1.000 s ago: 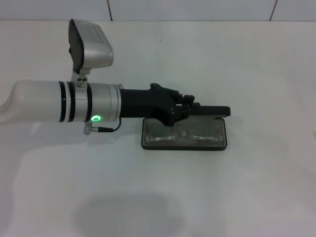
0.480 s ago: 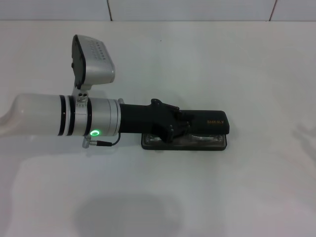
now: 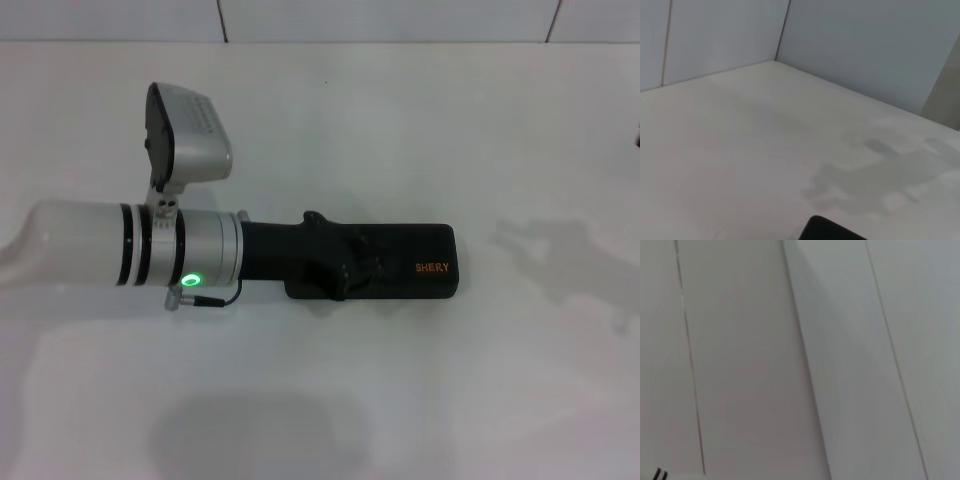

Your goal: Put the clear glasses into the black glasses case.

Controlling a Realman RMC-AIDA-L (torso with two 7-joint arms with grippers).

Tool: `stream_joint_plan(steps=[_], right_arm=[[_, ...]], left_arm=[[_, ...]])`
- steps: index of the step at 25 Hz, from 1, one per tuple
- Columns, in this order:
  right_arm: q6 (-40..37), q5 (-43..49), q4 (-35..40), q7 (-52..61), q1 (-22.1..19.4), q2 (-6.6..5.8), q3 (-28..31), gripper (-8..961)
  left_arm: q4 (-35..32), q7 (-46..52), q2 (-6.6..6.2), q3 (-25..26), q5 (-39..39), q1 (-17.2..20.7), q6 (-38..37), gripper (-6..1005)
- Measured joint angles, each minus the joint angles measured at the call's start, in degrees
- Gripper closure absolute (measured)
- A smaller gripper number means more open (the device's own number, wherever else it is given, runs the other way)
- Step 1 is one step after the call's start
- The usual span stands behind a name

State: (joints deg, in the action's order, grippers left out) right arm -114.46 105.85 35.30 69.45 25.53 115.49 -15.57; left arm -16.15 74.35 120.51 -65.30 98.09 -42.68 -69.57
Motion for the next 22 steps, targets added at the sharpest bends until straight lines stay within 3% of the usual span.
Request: stream_joint_plan(steps=[6,10,14,15,18,22], right_arm=[[0.4,-0.2,-1.2,-0.8,3.7,0.06,-0.7,810],[0.9,-0.2,-1.3,-1.0,3.8,0.08,-0.9,810],[1.2,0.2,-1.3,-1.9,2.9,-0.06,-3.0,810],[1.5,0.0,-1.2,-3.5,1.9,0.0,-7.7,810],[3.4,-0.1,-1.9,-3.3,1.6,0.21,-13.4,781],[7.3,-0.1,-4.9,-3.2,2.2,0.46,-24.3,743]], left_arm=[[0.7,-2.1,0.11,0.0,-0.9,0.7,-1.7,755],[-2.6,-2.5,-0.31,0.0,-4.2,3.3,-10.6,749],[-11.2,-2.7,-0.67,0.2,-6.9,8.6,-22.5,742],[-14.6,-3.3,-0.83,0.2,-7.1,10.7,-26.0,740],[-20.7,-4.9,-1.58,0.2,-5.0,14.1,-33.2,735],[-22.1,0.9,-4.83,2.2,-4.5,14.9,-36.3,574]])
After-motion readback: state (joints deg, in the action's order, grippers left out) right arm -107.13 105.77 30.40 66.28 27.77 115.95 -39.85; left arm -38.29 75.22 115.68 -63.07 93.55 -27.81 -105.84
